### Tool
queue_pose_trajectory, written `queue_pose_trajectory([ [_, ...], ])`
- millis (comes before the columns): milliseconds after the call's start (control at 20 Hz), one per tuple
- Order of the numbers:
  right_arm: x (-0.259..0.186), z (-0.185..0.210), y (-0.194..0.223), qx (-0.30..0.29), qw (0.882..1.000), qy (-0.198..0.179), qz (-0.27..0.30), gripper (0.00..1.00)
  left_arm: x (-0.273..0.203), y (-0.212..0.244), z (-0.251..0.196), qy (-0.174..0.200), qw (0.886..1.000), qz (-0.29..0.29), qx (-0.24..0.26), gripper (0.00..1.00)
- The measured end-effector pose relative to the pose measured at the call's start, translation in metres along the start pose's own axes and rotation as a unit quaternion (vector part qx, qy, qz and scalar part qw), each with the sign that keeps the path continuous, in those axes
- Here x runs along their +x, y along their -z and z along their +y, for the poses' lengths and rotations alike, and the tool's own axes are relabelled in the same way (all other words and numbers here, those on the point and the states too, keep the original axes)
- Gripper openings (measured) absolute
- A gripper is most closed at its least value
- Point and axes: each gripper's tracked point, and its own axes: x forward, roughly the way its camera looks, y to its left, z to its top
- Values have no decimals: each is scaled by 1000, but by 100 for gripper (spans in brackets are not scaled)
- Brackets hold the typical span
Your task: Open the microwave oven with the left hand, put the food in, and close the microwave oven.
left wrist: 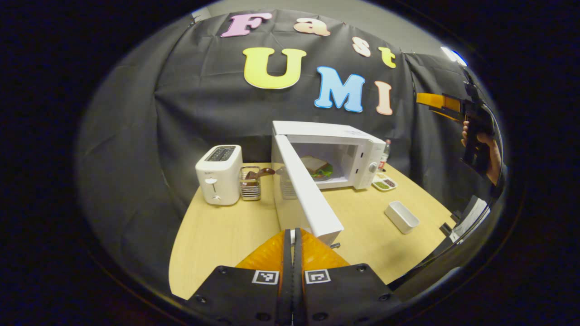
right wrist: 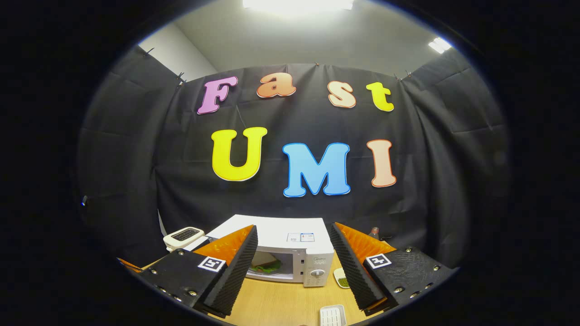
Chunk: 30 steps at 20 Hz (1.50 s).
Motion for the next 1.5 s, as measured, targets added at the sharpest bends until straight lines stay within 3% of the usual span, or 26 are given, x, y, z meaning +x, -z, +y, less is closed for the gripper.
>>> queue_pose_trajectory([
  [200, -12, -20, 1, -5, 1000, 26, -2, 96, 14, -7, -50, 61, 998, 2, -5, 10],
  [500, -13, -60, 8, 1, 999, 47, 3, 97, 50, -23, -112, 109, 994, 11, -1, 7],
  [1000, 9, -118, 10, 14, 999, 34, 4, 97, 121, -49, -187, 118, 993, 18, -3, 7],
  [1500, 14, -173, 22, 24, 998, 59, 16, 97, 179, -80, -220, 122, 992, 13, -15, 7],
])
